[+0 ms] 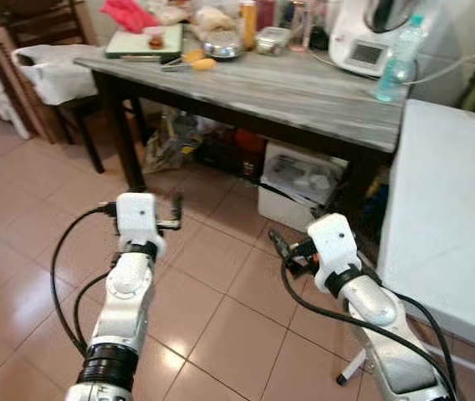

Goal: Setting the table

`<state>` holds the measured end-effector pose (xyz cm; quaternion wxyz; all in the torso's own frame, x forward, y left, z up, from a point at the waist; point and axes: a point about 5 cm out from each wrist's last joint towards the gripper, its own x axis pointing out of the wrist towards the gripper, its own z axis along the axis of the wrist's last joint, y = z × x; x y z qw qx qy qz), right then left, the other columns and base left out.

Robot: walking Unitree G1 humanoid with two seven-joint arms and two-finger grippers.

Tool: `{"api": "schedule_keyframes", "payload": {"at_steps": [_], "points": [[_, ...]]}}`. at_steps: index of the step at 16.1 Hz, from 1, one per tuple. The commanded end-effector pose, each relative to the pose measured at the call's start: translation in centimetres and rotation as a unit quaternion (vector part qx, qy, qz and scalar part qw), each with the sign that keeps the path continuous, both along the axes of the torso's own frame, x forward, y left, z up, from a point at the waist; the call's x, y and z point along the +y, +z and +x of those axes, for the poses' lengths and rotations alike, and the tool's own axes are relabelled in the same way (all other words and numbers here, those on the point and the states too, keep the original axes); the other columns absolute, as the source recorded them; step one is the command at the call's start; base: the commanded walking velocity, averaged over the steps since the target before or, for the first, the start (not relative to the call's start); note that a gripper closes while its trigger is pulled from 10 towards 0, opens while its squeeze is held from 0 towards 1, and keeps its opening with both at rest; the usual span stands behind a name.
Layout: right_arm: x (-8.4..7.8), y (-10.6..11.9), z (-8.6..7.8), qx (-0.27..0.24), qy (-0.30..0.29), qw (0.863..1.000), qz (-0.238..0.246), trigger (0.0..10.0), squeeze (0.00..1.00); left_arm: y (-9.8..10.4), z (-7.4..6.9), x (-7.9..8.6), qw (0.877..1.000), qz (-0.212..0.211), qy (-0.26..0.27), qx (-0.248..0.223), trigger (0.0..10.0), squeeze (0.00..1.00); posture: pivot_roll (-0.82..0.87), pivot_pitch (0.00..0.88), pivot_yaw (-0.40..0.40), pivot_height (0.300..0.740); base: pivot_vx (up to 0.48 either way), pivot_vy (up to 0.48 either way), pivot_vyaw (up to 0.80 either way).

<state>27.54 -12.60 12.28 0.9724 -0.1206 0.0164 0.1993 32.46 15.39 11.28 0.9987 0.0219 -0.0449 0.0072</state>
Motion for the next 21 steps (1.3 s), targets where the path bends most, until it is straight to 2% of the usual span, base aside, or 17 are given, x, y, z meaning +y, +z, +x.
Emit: {"api": "schedule_keyframes", "payload": {"at_steps": [1,4,6,8,10,12,14,16,18,19,21], "points": [[-0.4,0.1,0.3,0.002,-0.004,1.0,0.009,10.0,0.0,1.0,0.4,-0.1,1.0,0.003,0.005,-0.016,10.0,0.0,-0.1,0.0,-0.05,0.74,0.0,0.0,0.0],[-0.3,-0.4,1.3,0.006,0.003,1.0,0.01,10.0,0.0,0.5,-0.5,1.2,0.999,0.013,0.032,-0.016,10.0,0.0,-0.02,0.0,-0.108,0.74,0.0,0.0,0.0],[-0.1,-0.8,1.8,0.012,0.007,1.0,0.014,10.0,0.0,-0.5,-1.6,1.5,0.999,0.018,0.044,-0.006,10.0,0.0,0.02,0.0,-0.133,0.74,0.0,0.0,0.0],[0.3,-0.9,2.2,0.009,0.003,1.0,0.019,10.0,0.0,-1.5,-2.7,1.4,0.998,0.022,0.053,0.008,10.0,0.0,0.04,0.0,-0.126,0.74,0.0,0.0,0.0],[0.3,-0.9,2.3,0.003,-0.004,1.0,0.02,10.0,0.0,-1.7,-2.9,1.1,0.999,0.024,0.047,0.012,10.0,0.0,0.04,0.0,-0.11,0.74,0.0,0.0,0.0],[-0.7,-0.9,2.1,-0.004,-0.046,0.998,0.038,10.0,0.0,-1.0,-2.4,-0.5,0.998,0.058,-0.007,0.0,10.0,0.0,0.01,0.0,-0.052,0.74,0.0,0.0,0.0],[-1.6,-1.0,1.7,-0.015,-0.082,0.996,0.042,10.0,0.0,-0.7,-1.6,-1.1,0.997,0.063,-0.033,0.0,10.0,0.0,-0.04,0.0,0.01,0.74,0.0,0.0,0.0],[-2.7,-1.1,0.4,-0.023,-0.124,0.99,0.056,10.0,0.0,-0.2,-0.9,-1.7,0.996,0.075,-0.053,-0.004,10.0,0.0,-0.11,0.0,0.089,0.74,0.0,0.0,0.0],[-3.3,-1.6,-0.4,-0.015,-0.144,0.988,0.058,10.0,0.0,-0.1,-0.7,-2.0,0.994,0.091,-0.061,-0.012,10.0,0.0,-0.13,0.0,0.1,0.74,0.0,0.0,0.0],[-4.5,-1.8,-1.2,-0.014,-0.171,0.983,0.064,10.0,0.0,0.3,-0.5,-2.4,0.992,0.104,-0.073,-0.024,10.0,0.0,-0.14,0.0,0.102,0.74,0.0,0.0,0.0],[-5.3,-2.1,-2.2,-0.01,-0.191,0.98,0.048,10.0,0.0,-0.5,-0.6,-1.1,0.994,0.09,-0.056,0.0,10.0,0.0,-0.18,0.0,0.103,0.74,0.0,0.0,0.0]]}}
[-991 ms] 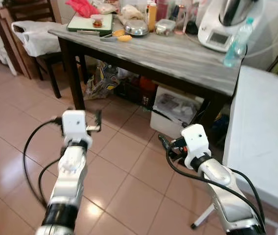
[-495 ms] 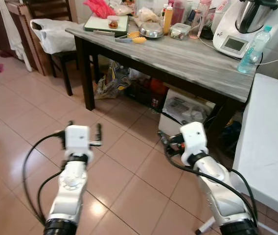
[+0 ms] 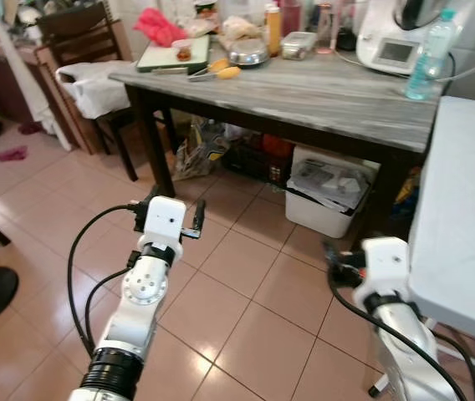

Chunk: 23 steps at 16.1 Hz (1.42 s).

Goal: Setting the table

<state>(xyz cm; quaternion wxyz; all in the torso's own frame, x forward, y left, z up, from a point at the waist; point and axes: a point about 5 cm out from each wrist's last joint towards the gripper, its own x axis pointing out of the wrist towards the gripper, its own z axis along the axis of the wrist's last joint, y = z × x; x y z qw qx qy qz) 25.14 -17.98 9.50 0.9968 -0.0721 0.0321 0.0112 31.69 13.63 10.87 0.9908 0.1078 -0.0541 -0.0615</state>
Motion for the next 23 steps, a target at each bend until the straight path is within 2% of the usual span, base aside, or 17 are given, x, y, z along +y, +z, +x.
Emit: {"api": "schedule_keyframes", "payload": {"at_steps": [1,2,6,8,9,10,11,13,15,18,19,20,23], "points": [[-0.2,1.0,-0.6,-0.012,-0.004,1.0,-0.01,10.0,0.0,-1.0,-0.1,1.8,0.999,0.001,0.019,0.029,10.0,0.0,-0.19,0.0,0.101,0.74,0.0,0.0,0.0],[-0.5,1.2,-1.0,-0.011,-0.003,1.0,-0.023,10.0,0.0,-1.5,-0.2,2.0,0.999,0.002,0.013,0.052,10.0,0.0,-0.2,0.0,0.105,0.74,0.0,0.0,0.0],[-1.7,1.0,-2.1,0.007,-0.028,0.999,-0.039,10.0,0.0,-1.6,-0.9,1.3,0.997,0.003,-0.025,0.067,10.0,0.0,-0.21,0.0,0.13,0.74,0.0,0.0,0.0],[-1.2,1.8,-3.0,-0.003,-0.04,0.999,0.001,10.0,0.0,-1.0,-0.9,1.1,0.997,-0.006,-0.05,0.062,10.0,0.0,-0.22,0.0,0.142,0.74,0.0,0.0,0.0],[-1.6,2.6,-3.1,-0.026,-0.088,0.996,-0.017,10.0,0.0,-0.3,-1.0,0.7,0.997,-0.021,-0.059,0.044,10.0,0.0,-0.22,0.0,0.145,0.74,0.0,0.0,0.0],[-2.1,2.9,-3.0,-0.047,-0.125,0.991,-0.014,10.0,0.0,0.0,-1.0,0.5,0.998,-0.02,-0.059,0.029,10.0,0.0,-0.22,0.0,0.144,0.74,0.0,0.0,0.0],[-2.3,3.1,-3.1,-0.051,-0.139,0.989,-0.017,10.0,0.0,0.2,-1.2,0.6,0.998,-0.024,-0.048,0.023,10.0,0.0,-0.21,0.0,0.139,0.74,0.0,0.0,0.0],[-2.4,4.0,-3.7,-0.071,-0.174,0.982,-0.022,10.0,0.0,-0.4,-1.8,0.7,0.996,-0.063,-0.032,0.047,10.0,0.0,-0.21,0.0,0.134,0.74,0.0,0.0,0.0],[-1.6,4.9,-3.5,-0.086,-0.145,0.984,-0.062,10.0,0.0,-0.5,-1.9,0.5,0.995,-0.07,-0.043,0.052,10.0,0.0,-0.21,0.0,0.129,0.74,0.0,0.0,0.0],[-1.3,4.7,-3.7,-0.08,-0.127,0.987,-0.058,10.0,0.0,-0.6,-2.1,0.7,0.994,-0.084,-0.031,0.057,10.0,0.0,-0.22,0.0,0.117,0.74,0.0,0.0,0.0],[-1.3,4.7,-3.8,-0.076,-0.128,0.987,-0.055,10.0,0.0,-0.8,-2.3,0.5,0.99,-0.109,-0.044,0.071,10.0,0.0,-0.22,0.0,0.112,0.74,0.0,0.0,0.0],[-1.4,4.6,-3.8,-0.07,-0.129,0.988,-0.051,10.0,0.0,-0.8,-2.5,0.1,0.989,-0.115,-0.059,0.074,10.0,0.0,-0.22,0.0,0.107,0.74,0.0,0.0,0.0],[-1.0,4.2,-3.2,-0.057,-0.113,0.991,-0.039,10.0,0.0,-0.5,-1.9,0.0,0.991,-0.105,-0.045,0.073,10.0,0.0,-0.19,0.0,0.103,0.74,0.0,0.0,-0.79]]}}
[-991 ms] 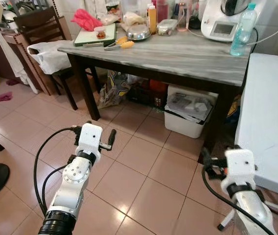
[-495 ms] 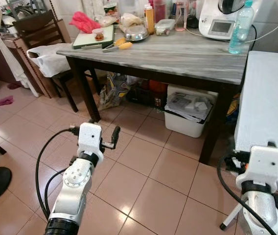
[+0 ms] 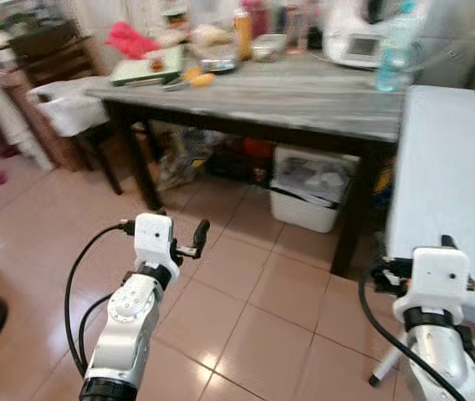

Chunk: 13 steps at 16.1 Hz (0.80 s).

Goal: Setting the table

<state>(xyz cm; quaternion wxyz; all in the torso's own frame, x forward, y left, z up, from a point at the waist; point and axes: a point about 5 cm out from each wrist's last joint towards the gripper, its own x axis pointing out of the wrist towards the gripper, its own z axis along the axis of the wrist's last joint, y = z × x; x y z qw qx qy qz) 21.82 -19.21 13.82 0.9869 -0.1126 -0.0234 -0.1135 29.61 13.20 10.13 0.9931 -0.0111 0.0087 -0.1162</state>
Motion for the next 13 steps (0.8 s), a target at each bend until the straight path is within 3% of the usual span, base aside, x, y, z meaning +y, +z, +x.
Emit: {"api": "schedule_keyframes", "payload": {"at_steps": [1,2,7,13], "points": [[0.3,-0.2,0.3,0.006,0.009,1.0,0.004,10.0,0.0,0.4,0.4,0.6,1.0,0.009,0.016,-0.003,10.0,0.0,-0.19,0.0,0.102,0.74,0.0,0.0,-0.79],[0.4,-0.1,0.6,0.005,0.017,1.0,0.007,10.0,0.0,0.6,0.5,0.7,1.0,0.014,0.021,-0.005,10.0,0.0,-0.18,0.0,0.103,0.74,0.0,0.0,-0.8],[0.3,0.5,2.0,-0.005,0.029,1.0,-0.008,10.0,0.0,0.5,0.5,0.5,0.999,0.018,0.031,-0.005,10.0,0.0,-0.18,0.0,0.097,0.74,0.0,0.0,0.0],[1.0,0.9,3.3,-0.008,0.065,0.998,-0.018,10.0,0.0,0.5,0.4,0.9,0.997,0.027,0.066,-0.009,10.0,0.0,-0.15,0.0,0.062,0.74,0.0,0.0,0.77]]}}
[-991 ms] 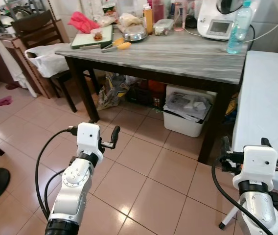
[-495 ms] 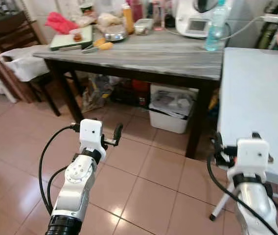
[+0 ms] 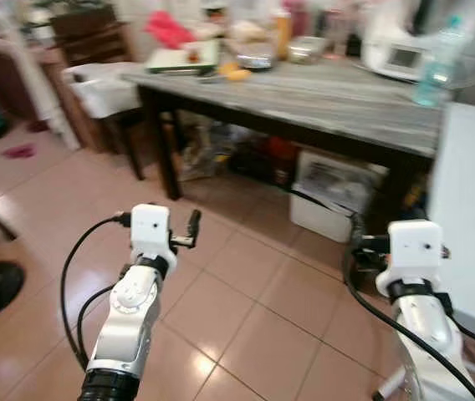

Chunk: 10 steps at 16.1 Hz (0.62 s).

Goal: Setting the table

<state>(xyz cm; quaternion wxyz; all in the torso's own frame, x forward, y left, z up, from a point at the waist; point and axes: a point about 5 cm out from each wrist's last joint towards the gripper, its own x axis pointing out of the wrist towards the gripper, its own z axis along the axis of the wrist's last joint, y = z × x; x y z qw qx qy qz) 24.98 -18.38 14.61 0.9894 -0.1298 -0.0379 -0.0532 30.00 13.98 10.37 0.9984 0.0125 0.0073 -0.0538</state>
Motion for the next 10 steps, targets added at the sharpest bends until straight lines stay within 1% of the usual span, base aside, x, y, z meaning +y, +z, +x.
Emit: {"api": "schedule_keyframes", "payload": {"at_steps": [1,6,9,10], "points": [[0.3,0.1,0.4,-0.002,0.007,1.0,0.002,10.0,0.0,0.3,0.0,0.5,1.0,0.012,0.016,-0.007,10.0,0.0,-0.15,0.0,0.063,0.74,0.0,0.0,0.78],[0.7,-0.1,0.7,-0.002,0.014,1.0,0.017,10.0,0.0,0.6,0.4,0.7,0.998,0.046,0.037,-0.019,10.0,0.0,-0.15,0.0,0.076,0.74,0.0,0.0,0.78],[1.4,0.1,1.1,-0.001,0.039,0.999,0.027,10.0,0.0,0.6,0.6,0.7,0.998,0.045,0.048,-0.019,10.0,0.0,-0.15,0.0,0.063,0.74,0.0,0.0,0.0],[1.4,0.0,1.1,-0.001,0.04,0.999,0.025,10.0,0.0,0.6,0.6,0.7,0.998,0.045,0.048,-0.019,10.0,0.0,-0.15,0.0,0.059,0.74,0.0,0.0,0.0]]}}
